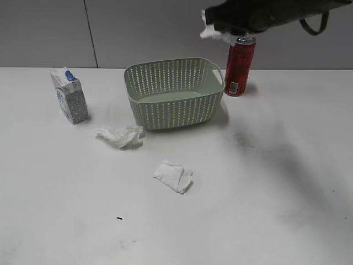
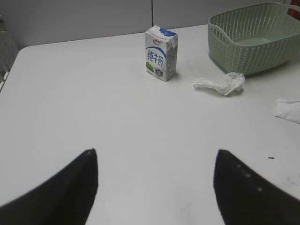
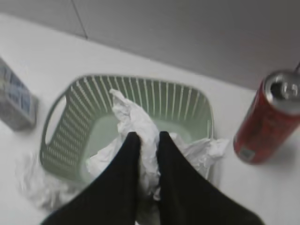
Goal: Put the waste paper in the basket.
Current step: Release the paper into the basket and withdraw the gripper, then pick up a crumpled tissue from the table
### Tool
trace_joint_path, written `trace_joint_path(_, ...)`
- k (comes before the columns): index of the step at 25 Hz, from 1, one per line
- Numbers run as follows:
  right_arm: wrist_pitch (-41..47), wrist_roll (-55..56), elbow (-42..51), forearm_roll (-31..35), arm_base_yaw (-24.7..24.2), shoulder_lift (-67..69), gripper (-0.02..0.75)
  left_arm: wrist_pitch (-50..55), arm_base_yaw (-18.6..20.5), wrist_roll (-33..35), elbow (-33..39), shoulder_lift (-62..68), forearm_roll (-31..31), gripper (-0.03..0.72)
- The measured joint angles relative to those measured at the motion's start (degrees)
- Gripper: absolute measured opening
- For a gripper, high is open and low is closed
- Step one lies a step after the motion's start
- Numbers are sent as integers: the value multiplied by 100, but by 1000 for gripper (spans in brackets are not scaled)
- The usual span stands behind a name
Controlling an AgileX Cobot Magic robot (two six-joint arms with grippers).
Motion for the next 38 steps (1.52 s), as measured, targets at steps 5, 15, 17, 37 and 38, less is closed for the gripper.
trace_joint_path(5, -1258, -133, -268, -115, 278, 500, 58, 0, 0, 0, 0, 0, 0, 561)
trace_joint_path(15, -2682, -337, -285, -610, 558, 2023, 268, 0, 0, 0, 0, 0, 5, 561)
trace_joint_path(17, -2677, -337, -285, -612, 558, 2156, 483, 0, 0, 0, 0, 0, 5, 561)
trace_joint_path(37, 2680, -337, -322, -576, 558, 397, 593, -11, 0, 0, 0, 6, 11, 561)
trace_joint_path(38, 3100, -337, -322, -694, 558, 319, 593, -11, 0, 0, 0, 39, 11, 561)
